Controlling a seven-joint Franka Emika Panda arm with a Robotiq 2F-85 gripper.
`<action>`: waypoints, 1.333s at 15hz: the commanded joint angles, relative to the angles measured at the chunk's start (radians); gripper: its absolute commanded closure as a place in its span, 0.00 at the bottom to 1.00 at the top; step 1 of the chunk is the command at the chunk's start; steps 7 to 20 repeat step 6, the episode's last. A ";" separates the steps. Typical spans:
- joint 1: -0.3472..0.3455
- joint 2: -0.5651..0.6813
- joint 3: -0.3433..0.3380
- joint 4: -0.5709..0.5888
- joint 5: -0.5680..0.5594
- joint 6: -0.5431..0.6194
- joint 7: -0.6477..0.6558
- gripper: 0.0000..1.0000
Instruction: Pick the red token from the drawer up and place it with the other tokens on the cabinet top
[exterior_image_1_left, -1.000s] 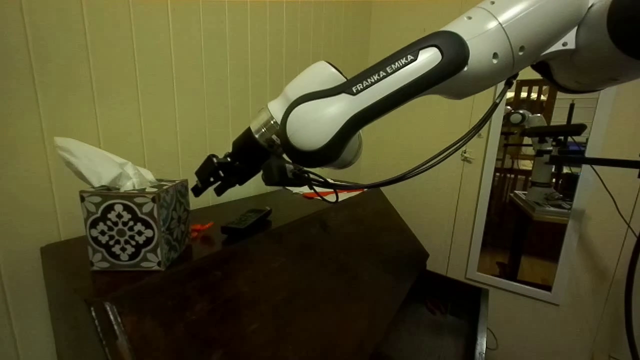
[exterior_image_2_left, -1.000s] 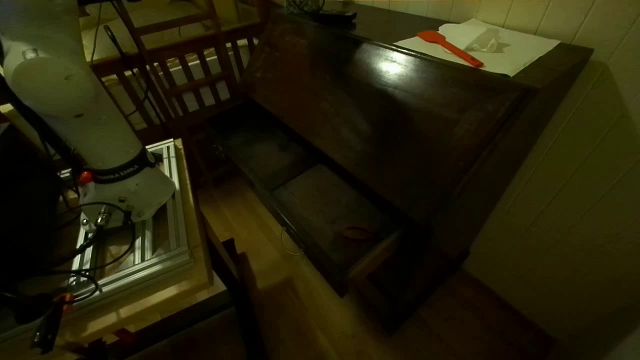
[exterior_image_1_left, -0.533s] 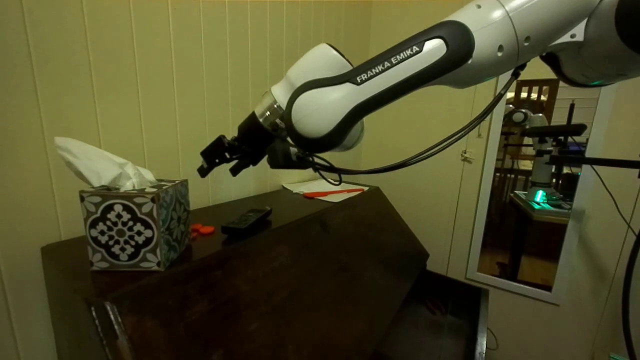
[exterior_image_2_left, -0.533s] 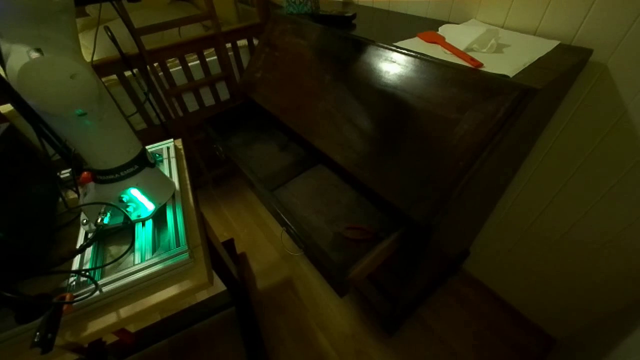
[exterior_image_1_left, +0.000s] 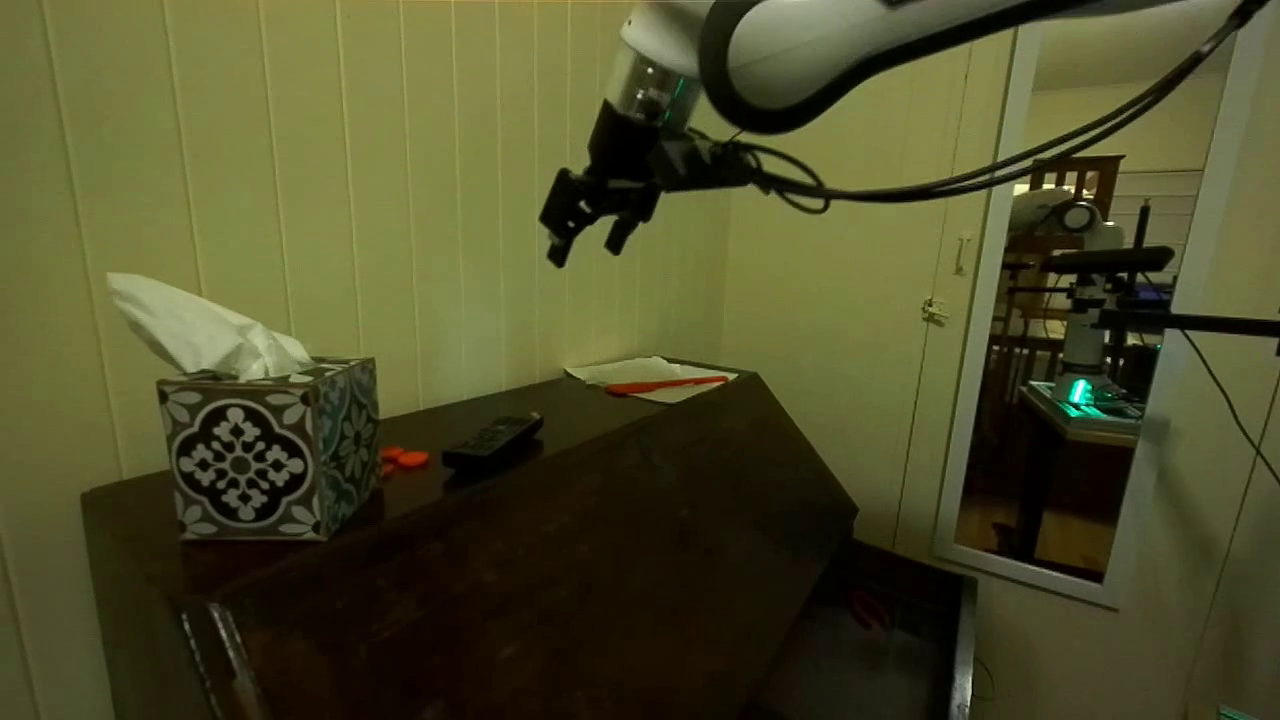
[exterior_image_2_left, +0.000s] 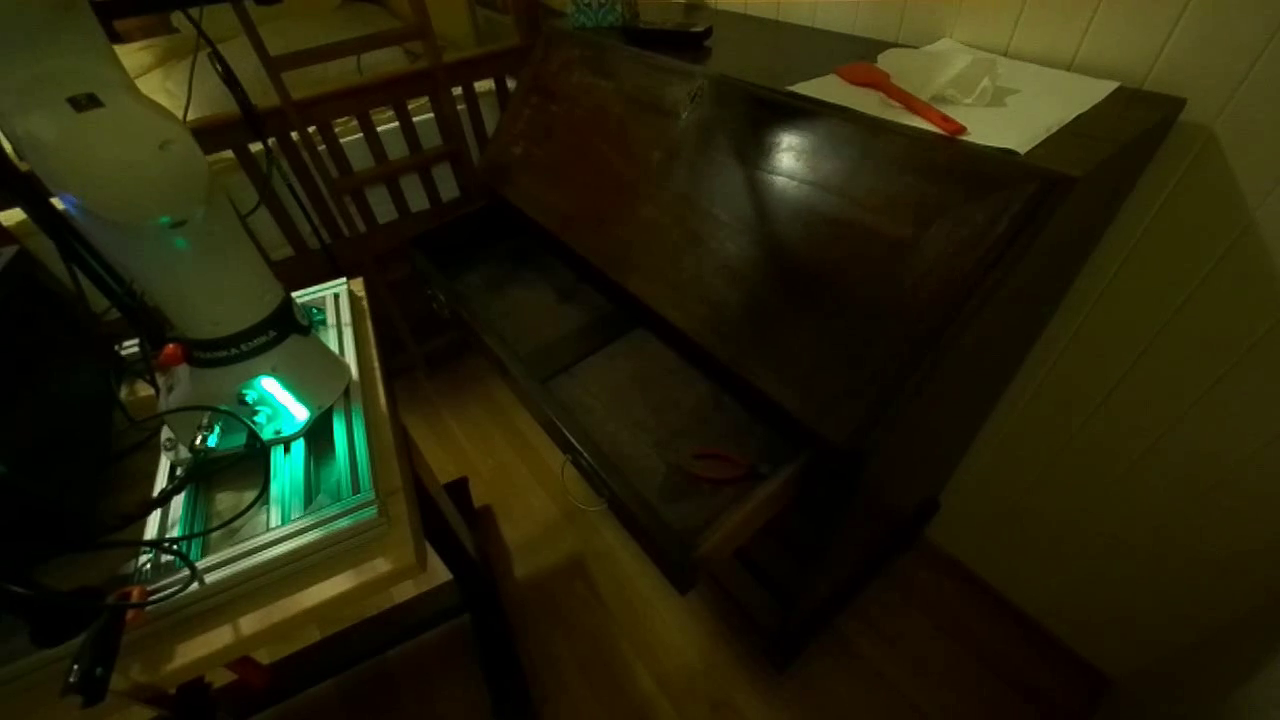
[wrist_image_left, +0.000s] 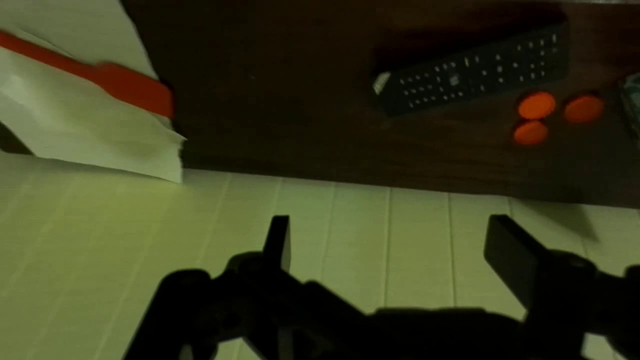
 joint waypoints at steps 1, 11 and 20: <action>-0.099 -0.209 0.127 -0.095 -0.084 -0.292 0.070 0.00; -0.196 -0.239 0.222 -0.043 -0.031 -0.413 0.024 0.00; -0.196 -0.239 0.222 -0.043 -0.031 -0.413 0.024 0.00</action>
